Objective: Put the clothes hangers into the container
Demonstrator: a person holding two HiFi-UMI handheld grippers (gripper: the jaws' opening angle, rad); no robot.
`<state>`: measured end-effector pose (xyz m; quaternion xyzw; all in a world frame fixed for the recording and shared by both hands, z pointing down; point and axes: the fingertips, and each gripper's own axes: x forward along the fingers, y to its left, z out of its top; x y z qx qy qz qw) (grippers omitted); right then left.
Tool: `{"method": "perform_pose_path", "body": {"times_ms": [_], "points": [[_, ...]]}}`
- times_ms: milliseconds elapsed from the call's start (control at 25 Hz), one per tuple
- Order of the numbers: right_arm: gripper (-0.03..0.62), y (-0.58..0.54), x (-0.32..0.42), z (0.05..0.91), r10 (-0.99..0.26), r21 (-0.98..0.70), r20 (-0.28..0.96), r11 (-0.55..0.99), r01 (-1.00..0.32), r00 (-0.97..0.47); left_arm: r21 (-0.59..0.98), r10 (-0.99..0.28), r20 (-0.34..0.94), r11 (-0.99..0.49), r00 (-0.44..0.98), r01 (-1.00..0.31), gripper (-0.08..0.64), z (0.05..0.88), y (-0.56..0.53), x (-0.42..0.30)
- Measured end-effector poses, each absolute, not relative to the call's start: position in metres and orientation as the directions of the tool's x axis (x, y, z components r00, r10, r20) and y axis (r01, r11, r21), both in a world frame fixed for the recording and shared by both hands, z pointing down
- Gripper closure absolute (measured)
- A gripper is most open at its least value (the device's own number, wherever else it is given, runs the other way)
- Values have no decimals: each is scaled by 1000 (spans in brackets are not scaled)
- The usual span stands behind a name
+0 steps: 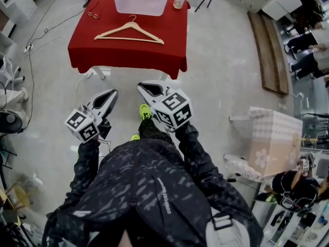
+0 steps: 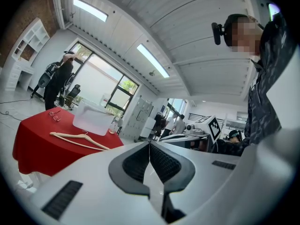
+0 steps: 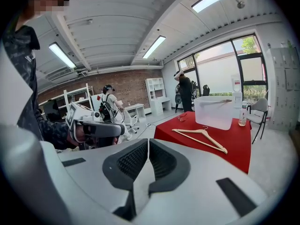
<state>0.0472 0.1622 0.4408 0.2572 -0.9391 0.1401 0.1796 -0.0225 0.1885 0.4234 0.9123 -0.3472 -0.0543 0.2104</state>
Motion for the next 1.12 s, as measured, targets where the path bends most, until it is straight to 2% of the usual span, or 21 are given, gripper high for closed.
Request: {"method": "perform_pose_path", "body": {"times_ms": [1120], "points": [[574,-19,32,468,-320,-195,464,873,-447,-826,459,-712,93,-589,696,-665,549,443,12,-21]]}}
